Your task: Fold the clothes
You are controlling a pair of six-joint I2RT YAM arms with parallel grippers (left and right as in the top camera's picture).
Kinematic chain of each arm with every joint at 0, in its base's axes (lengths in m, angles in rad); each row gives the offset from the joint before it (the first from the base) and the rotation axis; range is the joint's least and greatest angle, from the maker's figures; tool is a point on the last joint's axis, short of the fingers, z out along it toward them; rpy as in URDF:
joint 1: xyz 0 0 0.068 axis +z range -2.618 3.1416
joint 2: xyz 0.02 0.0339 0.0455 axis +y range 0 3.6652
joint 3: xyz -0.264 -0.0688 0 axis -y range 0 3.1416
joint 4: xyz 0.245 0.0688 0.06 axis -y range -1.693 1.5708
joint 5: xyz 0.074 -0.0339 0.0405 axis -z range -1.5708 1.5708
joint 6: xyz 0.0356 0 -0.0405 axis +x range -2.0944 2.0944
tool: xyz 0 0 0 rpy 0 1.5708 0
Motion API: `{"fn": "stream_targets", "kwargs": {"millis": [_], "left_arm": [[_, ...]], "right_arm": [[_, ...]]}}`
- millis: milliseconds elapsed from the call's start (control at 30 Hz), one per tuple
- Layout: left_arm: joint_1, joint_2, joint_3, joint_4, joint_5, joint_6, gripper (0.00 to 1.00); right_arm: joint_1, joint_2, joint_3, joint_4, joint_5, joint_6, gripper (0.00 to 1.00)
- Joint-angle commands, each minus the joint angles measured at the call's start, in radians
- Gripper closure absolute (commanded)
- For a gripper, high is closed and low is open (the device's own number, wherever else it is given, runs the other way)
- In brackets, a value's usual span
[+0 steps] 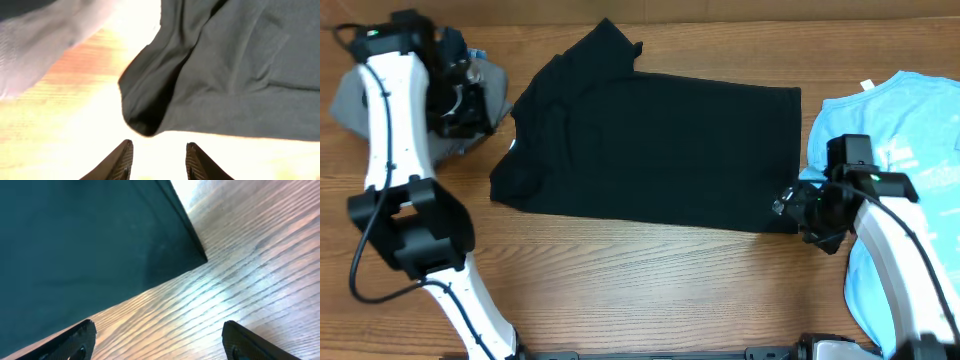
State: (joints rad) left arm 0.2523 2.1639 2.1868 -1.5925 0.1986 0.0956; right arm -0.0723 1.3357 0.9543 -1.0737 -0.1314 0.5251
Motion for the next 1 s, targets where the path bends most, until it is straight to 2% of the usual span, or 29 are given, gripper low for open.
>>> {"fn": "stream_targets", "kwargs": {"millis": [0, 233, 333, 367, 433, 633, 967], "left_arm": [[0.031, -0.137, 0.025, -0.025, 0.029, 0.033, 0.62], [0.073, -0.255, -0.041, -0.057, 0.023, 0.001, 0.58], [0.072, -0.256, -0.121, -0.044, -0.004, -0.026, 0.57], [0.071, -0.256, -0.164, -0.027, -0.007, -0.033, 0.57], [0.072, -0.256, -0.268, 0.022, -0.007, -0.043, 0.58], [0.071, -0.256, -0.571, 0.247, -0.007, -0.050, 0.58], [0.051, -0.255, -0.856, 0.572, -0.019, -0.047, 0.51]], "right_arm": [[-0.006, -0.102, 0.036, -0.009, -0.005, 0.005, 0.15], [-0.006, -0.134, 0.032, -0.021, -0.002, 0.006, 0.14], [-0.008, -0.123, 0.032, -0.014, 0.011, 0.006, 0.13], [-0.008, -0.117, 0.032, -0.011, 0.020, 0.010, 0.10], [-0.009, -0.105, 0.032, -0.007, 0.036, 0.025, 0.06], [-0.009, -0.054, 0.032, -0.005, 0.036, 0.025, 0.05], [-0.009, -0.008, 0.032, 0.018, 0.036, 0.025, 0.06]]}}
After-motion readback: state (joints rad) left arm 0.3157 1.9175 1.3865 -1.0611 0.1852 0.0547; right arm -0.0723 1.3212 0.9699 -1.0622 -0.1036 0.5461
